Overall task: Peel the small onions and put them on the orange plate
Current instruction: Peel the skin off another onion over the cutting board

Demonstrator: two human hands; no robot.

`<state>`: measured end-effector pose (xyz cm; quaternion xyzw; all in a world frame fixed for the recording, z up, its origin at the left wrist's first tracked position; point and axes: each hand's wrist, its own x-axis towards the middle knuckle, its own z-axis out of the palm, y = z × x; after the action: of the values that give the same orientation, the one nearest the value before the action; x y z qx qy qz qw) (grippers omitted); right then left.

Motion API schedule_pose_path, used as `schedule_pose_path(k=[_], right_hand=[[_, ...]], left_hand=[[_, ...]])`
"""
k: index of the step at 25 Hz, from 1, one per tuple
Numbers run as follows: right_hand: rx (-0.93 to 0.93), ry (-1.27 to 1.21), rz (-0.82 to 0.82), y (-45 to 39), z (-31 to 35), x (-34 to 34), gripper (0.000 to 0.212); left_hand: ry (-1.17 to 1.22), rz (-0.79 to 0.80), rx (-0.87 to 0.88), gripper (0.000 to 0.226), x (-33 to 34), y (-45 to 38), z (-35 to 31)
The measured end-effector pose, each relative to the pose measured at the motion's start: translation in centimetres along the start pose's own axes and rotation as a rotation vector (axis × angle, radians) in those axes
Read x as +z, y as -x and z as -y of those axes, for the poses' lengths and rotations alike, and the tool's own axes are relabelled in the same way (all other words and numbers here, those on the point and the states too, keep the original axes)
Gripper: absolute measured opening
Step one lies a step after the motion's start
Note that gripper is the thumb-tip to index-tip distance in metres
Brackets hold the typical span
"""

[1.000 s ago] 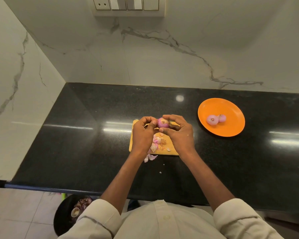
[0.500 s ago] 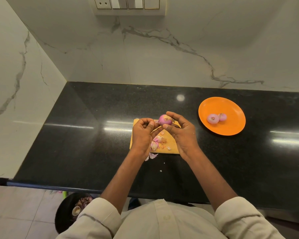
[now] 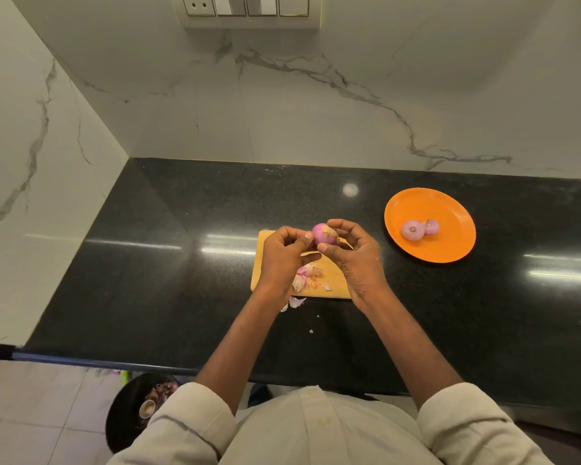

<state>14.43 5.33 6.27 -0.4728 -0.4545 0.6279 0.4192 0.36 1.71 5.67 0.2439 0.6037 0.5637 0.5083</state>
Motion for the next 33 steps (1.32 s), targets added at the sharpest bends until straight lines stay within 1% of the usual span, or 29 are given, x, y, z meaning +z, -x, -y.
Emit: schedule_pose_path(k=[2, 6, 10, 13, 15, 17, 19, 22, 24, 28, 31, 33], right_hand=[[0.020, -0.037, 0.005, -0.1, 0.0, -0.1, 0.046], [0.118, -0.218, 0.026, 0.0, 0.3, 0.2, 0.046], [0.231, -0.400, 0.067, -0.2, 0.5, 0.2, 0.043], [0.274, -0.385, 0.085, -0.2, 0.4, 0.3, 0.037], [0.259, -0.341, 0.078, -0.2, 0.4, 0.5, 0.035], [0.228, -0.298, 0.063, -0.2, 0.4, 0.6, 0.035], [0.207, -0.253, 0.036, -0.2, 0.3, 0.7, 0.037], [0.211, -0.214, 0.008, -0.4, 0.1, 0.7, 0.035], [0.229, -0.224, 0.019, -0.3, 0.3, 0.5, 0.030], [0.271, -0.255, 0.031, 0.0, 0.3, 0.5, 0.028], [0.313, -0.310, -0.020, 0.0, 0.6, 0.6, 0.036], [0.308, -0.315, -0.017, 0.0, 0.7, 0.5, 0.035]], left_hand=[[0.009, -0.002, 0.002, 0.010, -0.1, 0.0, -0.2], [-0.025, -0.082, 0.044, 0.015, -0.1, 0.2, -0.6], [0.080, -0.046, 0.040, 0.019, -0.6, 0.0, -0.7], [0.074, -0.038, 0.057, 0.015, -0.7, -0.1, -0.5], [0.163, 0.008, 0.031, 0.009, -0.7, 0.1, -0.6], [0.237, 0.059, -0.025, 0.026, -0.6, 0.3, -0.8], [0.177, 0.073, -0.008, 0.031, -0.5, 0.1, -0.5], [0.076, 0.046, 0.041, 0.024, -0.8, 0.0, 0.1], [0.044, 0.049, 0.065, 0.015, -1.0, -0.1, 0.2], [-0.082, 0.052, 0.125, 0.007, -1.0, -0.1, 0.1], [-0.163, 0.042, 0.148, 0.004, -0.9, -0.2, 0.6], [-0.204, 0.044, 0.156, 0.005, -1.1, -0.3, 1.1]])
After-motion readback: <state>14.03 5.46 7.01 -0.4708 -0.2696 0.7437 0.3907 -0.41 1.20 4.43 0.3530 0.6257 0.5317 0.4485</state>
